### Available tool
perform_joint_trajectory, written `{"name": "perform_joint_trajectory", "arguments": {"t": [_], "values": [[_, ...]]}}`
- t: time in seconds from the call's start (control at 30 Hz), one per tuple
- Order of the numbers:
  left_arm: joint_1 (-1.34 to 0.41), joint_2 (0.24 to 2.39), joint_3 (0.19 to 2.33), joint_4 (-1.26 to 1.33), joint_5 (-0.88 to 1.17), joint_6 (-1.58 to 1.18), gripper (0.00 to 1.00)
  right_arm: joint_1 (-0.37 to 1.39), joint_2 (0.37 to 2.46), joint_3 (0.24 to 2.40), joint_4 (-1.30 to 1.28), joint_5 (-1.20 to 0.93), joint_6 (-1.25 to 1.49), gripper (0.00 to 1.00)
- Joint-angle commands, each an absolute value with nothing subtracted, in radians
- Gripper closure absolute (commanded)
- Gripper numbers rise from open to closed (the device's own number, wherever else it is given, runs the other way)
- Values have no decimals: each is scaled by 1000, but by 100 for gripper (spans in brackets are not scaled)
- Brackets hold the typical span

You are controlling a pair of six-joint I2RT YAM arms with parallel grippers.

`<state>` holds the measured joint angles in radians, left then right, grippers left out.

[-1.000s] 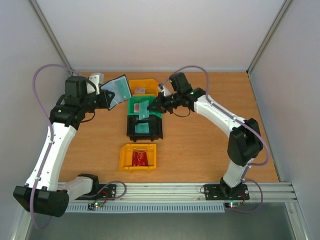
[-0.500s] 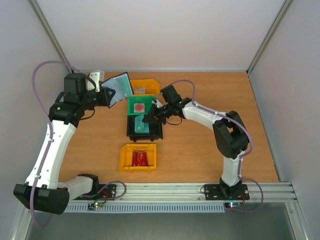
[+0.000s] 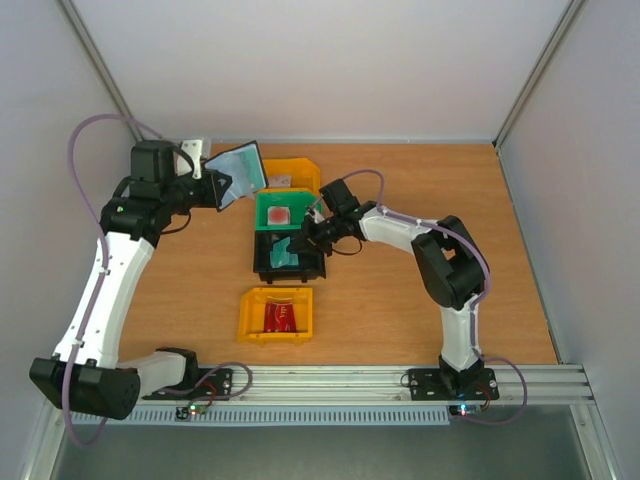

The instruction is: Take the credit cards out of the card holder

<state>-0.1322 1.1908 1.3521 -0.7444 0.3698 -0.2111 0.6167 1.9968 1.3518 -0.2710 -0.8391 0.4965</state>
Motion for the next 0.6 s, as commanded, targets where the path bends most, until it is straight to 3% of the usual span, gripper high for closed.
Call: {"name": "perform_joint_trajectory", "arguments": {"t": [0.0,0.43,0.57], "values": [[-128,1205,1401,-709,374,-185,100,618,2042,1380,-247,-834,509,99],[-127,1221,1399,-705,392,-183,100,612,2084,1436,-329,-795,447,98],[-127,1217,1391,-702,395,-186,100,612,2078,1477,-435,-783,405,75]]}}
